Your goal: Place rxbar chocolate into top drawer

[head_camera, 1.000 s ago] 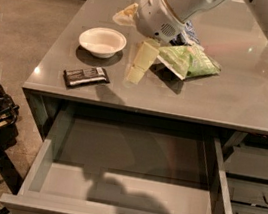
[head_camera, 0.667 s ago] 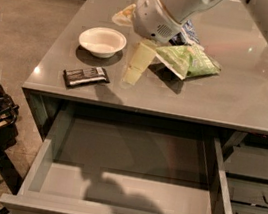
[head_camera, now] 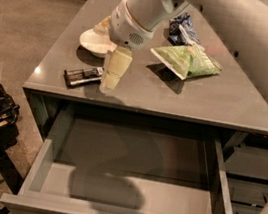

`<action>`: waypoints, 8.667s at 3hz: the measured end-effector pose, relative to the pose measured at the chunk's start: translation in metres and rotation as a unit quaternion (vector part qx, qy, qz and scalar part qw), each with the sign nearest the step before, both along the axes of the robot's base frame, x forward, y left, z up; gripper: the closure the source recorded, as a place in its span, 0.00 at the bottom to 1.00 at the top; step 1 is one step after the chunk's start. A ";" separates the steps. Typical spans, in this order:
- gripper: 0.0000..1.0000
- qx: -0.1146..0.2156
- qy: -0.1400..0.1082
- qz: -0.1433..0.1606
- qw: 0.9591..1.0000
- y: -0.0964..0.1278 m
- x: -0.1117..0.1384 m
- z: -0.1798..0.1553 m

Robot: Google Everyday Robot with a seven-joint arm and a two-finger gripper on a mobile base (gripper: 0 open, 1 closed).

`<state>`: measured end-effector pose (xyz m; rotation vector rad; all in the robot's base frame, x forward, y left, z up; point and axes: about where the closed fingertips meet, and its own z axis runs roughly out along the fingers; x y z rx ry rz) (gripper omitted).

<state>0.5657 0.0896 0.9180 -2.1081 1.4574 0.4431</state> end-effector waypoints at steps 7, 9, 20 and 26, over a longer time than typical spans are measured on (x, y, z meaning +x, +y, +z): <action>0.00 -0.022 0.086 0.026 0.996 0.034 0.018 -0.091; 0.42 -0.022 0.086 0.026 0.996 0.034 0.018 -0.091; 1.00 0.044 0.042 -0.265 0.962 -0.071 -0.146 -0.095; 0.82 0.052 0.166 -0.288 0.942 -0.061 -0.120 -0.280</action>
Offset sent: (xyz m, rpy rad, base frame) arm -0.0034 0.0672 -0.0518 0.0780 0.1290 0.1284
